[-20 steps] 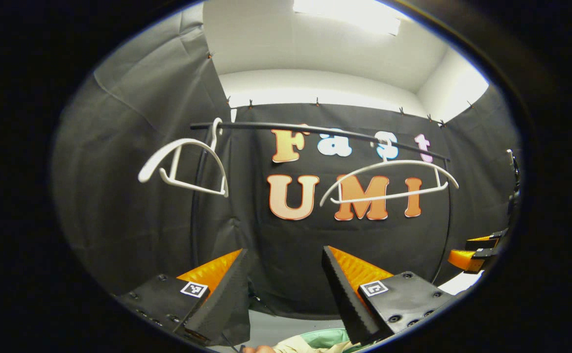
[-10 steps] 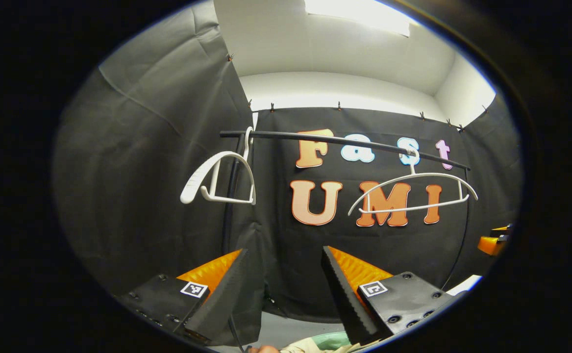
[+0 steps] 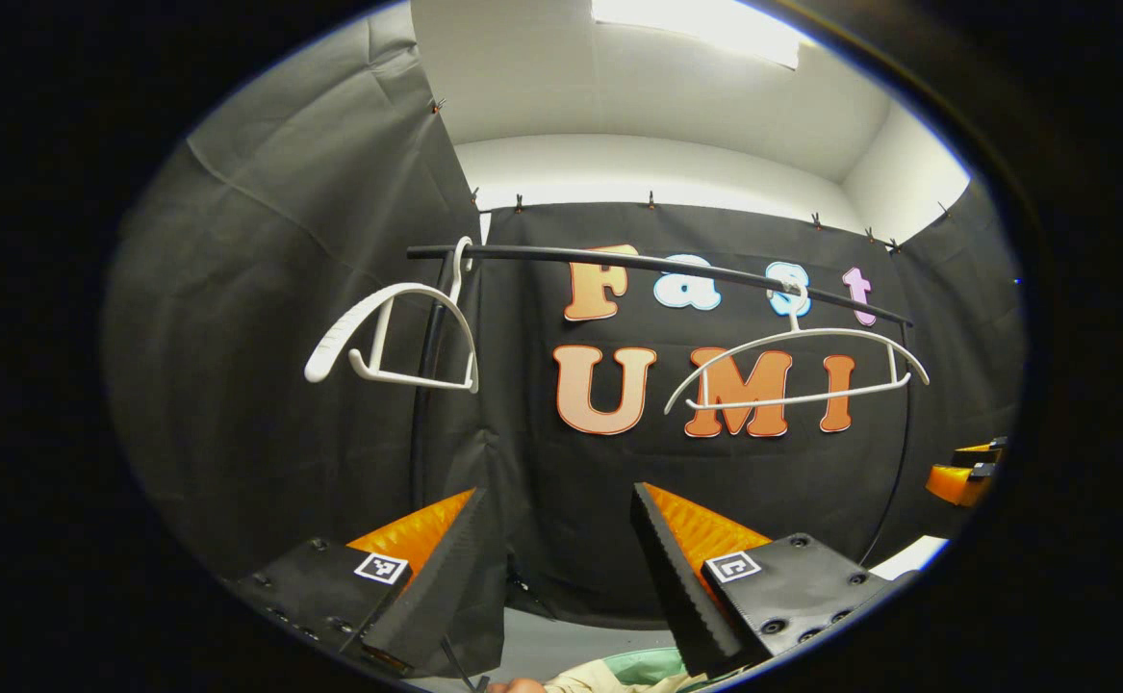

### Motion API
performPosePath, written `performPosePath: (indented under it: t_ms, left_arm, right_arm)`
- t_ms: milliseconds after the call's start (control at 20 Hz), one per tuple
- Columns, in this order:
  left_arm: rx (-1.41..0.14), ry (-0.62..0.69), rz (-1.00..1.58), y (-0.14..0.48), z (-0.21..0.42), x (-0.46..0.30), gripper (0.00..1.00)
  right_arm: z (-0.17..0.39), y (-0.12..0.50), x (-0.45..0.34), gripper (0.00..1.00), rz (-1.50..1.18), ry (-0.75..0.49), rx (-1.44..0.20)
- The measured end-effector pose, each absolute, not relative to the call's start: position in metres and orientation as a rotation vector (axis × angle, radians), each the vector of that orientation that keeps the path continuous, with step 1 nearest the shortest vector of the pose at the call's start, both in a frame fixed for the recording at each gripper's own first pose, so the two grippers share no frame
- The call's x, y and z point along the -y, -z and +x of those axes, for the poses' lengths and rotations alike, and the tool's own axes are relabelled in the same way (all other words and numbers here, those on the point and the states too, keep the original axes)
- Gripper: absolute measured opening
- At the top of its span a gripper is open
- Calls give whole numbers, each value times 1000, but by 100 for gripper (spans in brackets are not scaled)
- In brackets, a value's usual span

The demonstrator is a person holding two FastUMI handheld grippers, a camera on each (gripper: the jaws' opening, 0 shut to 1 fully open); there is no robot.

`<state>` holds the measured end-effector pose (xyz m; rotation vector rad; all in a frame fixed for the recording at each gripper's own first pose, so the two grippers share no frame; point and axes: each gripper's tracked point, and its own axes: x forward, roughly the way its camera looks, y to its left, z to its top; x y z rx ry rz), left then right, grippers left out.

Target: Grasp the clothes on the hanger with both hands and then place them into the laundry hamper below.

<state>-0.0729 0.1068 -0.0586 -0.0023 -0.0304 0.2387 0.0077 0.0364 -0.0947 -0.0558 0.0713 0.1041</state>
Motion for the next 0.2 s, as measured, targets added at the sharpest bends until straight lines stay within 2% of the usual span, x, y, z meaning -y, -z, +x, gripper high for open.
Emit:
performPosePath:
  t_ms: [200]
  left_arm:
    - [31,-240,5,58,-73,-106,100]
  right_arm:
    - [7,94,-33,94,-42,-99,-72]
